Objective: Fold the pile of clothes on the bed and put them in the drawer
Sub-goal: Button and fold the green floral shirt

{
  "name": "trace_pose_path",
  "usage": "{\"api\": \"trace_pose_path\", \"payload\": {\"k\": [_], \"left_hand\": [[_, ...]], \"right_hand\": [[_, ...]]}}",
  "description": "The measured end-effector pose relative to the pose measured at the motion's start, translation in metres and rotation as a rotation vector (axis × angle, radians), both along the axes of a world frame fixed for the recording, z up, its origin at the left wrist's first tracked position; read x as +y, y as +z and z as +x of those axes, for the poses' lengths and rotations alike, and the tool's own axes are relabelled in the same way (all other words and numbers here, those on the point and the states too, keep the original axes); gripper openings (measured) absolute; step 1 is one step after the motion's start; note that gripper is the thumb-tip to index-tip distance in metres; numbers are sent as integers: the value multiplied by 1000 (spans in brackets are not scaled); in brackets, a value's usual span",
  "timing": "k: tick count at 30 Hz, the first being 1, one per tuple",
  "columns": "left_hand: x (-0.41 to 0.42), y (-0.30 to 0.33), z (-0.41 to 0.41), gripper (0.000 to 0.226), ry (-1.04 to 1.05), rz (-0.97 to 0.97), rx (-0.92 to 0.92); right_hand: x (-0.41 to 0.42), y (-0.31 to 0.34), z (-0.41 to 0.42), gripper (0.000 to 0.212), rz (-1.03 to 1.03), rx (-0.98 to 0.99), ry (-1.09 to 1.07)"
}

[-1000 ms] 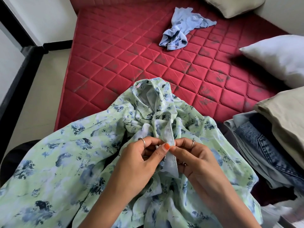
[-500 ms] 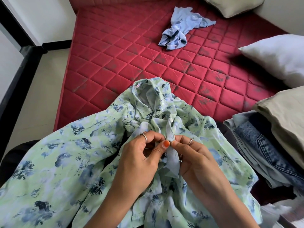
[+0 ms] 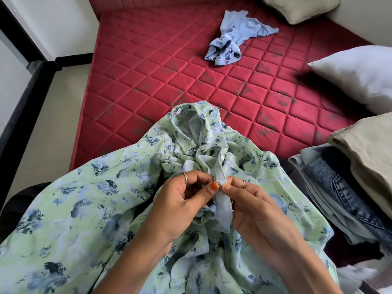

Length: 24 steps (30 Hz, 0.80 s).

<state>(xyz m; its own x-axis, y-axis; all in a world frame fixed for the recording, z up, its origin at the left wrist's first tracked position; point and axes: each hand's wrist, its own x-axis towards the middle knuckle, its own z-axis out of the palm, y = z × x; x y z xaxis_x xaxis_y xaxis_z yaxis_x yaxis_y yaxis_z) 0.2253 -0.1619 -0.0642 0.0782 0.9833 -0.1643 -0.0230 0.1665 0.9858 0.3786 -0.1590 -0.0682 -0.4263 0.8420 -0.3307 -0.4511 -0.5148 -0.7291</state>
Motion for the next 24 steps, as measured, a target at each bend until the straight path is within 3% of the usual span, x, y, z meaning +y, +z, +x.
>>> {"api": "trace_pose_path", "payload": {"k": [10, 14, 24], "left_hand": [[-6, 11, -3, 27, -13, -57, 15], [-11, 17, -7, 17, -28, -73, 35], [-13, 21, -5, 19, 89, 4, 30]], "right_hand": [[0, -5, -8, 40, 196, -198, -77], [0, -3, -9, 35, 247, -247, -103], [0, 5, -9, 25, 429, -492, -154]]}}
